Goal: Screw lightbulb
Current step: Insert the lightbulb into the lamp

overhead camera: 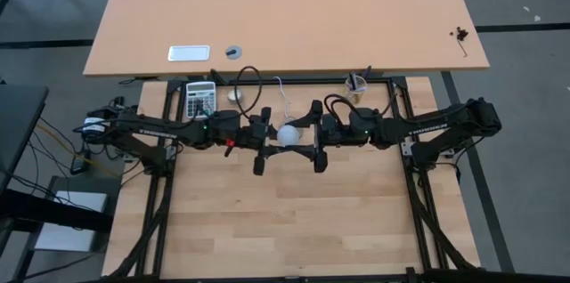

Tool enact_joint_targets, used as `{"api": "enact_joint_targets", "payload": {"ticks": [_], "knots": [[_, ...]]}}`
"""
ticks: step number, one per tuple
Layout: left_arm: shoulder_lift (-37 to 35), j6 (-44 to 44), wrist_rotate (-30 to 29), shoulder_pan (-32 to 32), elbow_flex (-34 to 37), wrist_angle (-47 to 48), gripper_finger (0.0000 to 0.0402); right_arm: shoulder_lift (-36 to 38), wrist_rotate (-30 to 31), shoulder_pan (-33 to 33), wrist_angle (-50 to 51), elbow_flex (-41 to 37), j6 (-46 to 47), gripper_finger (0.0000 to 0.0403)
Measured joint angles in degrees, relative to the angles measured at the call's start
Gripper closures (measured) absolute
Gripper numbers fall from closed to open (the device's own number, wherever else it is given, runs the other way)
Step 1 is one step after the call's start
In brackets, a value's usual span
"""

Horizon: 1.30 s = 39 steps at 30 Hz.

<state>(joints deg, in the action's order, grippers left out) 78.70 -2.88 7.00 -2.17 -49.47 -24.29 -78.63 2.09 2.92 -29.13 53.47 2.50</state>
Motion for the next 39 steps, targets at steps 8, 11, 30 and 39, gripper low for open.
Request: {"api": "enact_joint_targets", "payload": {"ticks": [8, 11, 30, 39], "knots": [[0.5, -0.2, 0.2, 0.1, 0.1, -1.5, 0.0296, 0.0, 0.0, 0.1, 1.4, 0.1, 0.4, 0.0092], [0.5, 0.7, 0.3, 0.0, 0.1, -1.2, 0.0296, 0.0, 0.0, 0.1, 2.1, 0.1, 0.5, 0.0089], [0.5, 3.9, 4.1, -0.1, 0.0, -5.2, 0.0296, -0.5, 0.1, 1.7, 1.7, 0.0, 0.5, 0.0088], [1.8, 4.9, 4.4, -0.1, -0.4, -5.1, 0.0296, -3.1, 0.5, 1.6, 2.1, 2.2, -0.5, 0.0101]]}}
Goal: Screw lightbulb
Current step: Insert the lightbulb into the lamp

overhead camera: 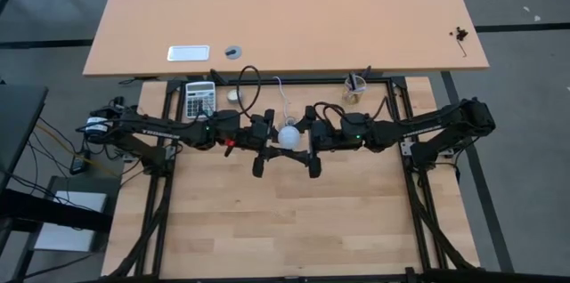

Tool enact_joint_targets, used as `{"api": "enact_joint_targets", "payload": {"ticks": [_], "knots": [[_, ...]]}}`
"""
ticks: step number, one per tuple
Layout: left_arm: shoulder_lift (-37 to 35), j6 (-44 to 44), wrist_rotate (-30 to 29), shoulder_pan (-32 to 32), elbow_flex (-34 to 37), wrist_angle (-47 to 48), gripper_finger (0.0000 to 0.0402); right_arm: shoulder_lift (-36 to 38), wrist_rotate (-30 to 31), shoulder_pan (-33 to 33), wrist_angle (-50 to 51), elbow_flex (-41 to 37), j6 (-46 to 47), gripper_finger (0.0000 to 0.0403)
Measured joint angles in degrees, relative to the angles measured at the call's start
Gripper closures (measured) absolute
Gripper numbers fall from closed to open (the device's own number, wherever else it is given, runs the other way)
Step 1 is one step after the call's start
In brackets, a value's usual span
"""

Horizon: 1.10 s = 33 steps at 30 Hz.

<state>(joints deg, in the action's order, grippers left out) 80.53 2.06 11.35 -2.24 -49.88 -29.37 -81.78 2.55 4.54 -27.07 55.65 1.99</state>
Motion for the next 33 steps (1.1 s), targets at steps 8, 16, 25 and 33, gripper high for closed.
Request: {"api": "enact_joint_targets", "payload": {"ticks": [8, 16, 25, 33], "knots": [[0.1, 0.0, -0.1, 0.0, 0.0, 0.7, 0.0296, -0.7, 0.8, -0.6, 3.0, 2.6, -0.9, 0.0136], [0.1, 0.0, -0.1, 0.0, 0.1, 0.7, 0.0296, -0.7, 0.8, -0.6, 3.0, 2.7, -1.3, 0.0155], [0.2, -0.1, 0.7, 0.1, 0.3, 0.4, 0.0246, -0.6, 0.5, -0.5, 1.3, 2.9, -1.8, 0.0154], [0.2, 0.2, 1.4, 0.1, 0.3, -4.6, 0.0202, -0.5, 0.5, 0.2, 1.1, 2.9, -1.8, 0.0155]]}}
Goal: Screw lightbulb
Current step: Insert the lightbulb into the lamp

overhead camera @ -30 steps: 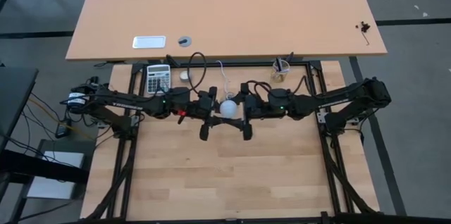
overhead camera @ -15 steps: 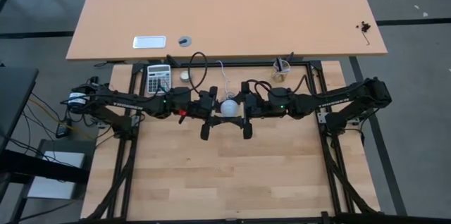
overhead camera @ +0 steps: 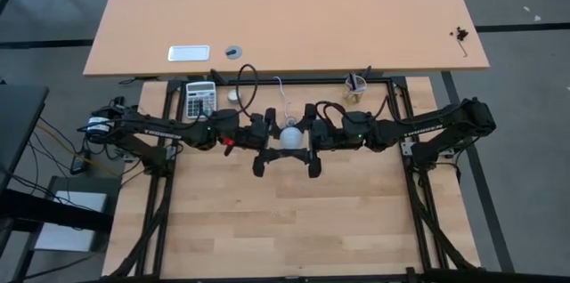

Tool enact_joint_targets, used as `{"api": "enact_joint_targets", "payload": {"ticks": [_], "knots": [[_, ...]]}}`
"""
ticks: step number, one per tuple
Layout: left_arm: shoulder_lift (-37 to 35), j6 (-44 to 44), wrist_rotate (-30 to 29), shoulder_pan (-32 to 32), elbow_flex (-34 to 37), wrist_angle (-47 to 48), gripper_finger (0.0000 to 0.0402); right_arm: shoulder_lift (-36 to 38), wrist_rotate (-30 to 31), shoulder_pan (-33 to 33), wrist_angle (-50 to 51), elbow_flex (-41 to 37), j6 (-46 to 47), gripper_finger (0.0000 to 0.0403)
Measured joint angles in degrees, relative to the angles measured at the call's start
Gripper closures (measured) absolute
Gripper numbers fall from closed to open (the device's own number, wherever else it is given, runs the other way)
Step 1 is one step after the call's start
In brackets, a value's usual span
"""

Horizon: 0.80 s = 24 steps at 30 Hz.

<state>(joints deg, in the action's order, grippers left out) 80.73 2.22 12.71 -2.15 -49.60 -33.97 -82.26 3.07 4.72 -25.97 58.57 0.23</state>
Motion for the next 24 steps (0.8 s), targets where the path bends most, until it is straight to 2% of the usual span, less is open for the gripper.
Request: {"api": "enact_joint_targets", "payload": {"ticks": [8, 16, 24], "knots": [[0.0, 4.1, 1.3, -0.5, 0.0, -2.7, 0.0193, 0.0, 0.1, 0.0, 0.9, -0.1, 0.2, 0.0155], [0.0, 4.1, 1.1, -0.5, -0.1, -2.9, 0.0193, 0.0, 0.1, 0.0, 1.1, -0.1, 0.2, 0.0155], [0.3, 1.2, 1.5, -0.5, -4.3, 5.4, 0.0193, 0.0, -0.3, 0.0, 1.5, -0.1, 0.4, 0.0155]]}}
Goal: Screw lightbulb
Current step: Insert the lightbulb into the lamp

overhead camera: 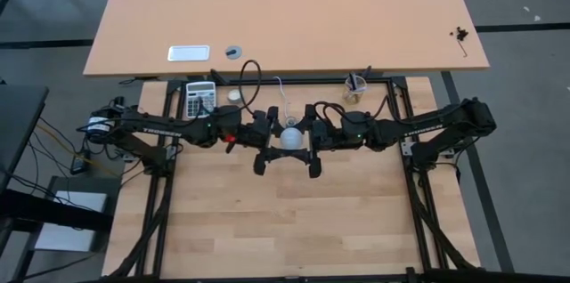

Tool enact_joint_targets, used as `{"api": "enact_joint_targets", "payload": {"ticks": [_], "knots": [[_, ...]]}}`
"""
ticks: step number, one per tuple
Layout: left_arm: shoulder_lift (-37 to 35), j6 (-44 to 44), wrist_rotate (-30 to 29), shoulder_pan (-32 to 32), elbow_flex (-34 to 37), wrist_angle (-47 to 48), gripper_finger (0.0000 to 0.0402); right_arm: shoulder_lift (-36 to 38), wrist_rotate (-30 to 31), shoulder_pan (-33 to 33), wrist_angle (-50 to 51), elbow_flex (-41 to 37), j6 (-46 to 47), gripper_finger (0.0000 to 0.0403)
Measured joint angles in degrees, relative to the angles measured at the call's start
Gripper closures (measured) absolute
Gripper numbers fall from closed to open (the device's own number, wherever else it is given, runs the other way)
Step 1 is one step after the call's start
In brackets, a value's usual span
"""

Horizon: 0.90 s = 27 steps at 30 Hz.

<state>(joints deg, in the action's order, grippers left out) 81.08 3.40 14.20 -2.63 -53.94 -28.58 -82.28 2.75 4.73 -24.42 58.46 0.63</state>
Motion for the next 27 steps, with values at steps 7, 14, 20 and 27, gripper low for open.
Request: {"api": "enact_joint_targets", "payload": {"ticks": [7, 14, 20, 27], "knots": [[0.1, -0.5, 0.5, 0.0, -0.2, 0.8, 0.0224, 0.0, 0.0, 0.0, 0.9, 0.0, 0.6, 0.0149], [0.1, -3.5, 0.4, -0.3, -0.2, 1.1, 0.0269, 0.0, 0.6, 0.0, 0.1, -0.1, -1.1, 0.0126], [0.0, -3.6, -0.5, -0.5, -0.3, 1.5, 0.0269, 0.1, 1.3, 0.0, -0.4, -0.1, -1.2, 0.0107], [0.1, -4.8, -1.7, -0.5, -0.4, 1.5, 0.0269, 1.2, 1.3, 0.0, -0.3, -0.1, -2.1, 0.0102]]}}
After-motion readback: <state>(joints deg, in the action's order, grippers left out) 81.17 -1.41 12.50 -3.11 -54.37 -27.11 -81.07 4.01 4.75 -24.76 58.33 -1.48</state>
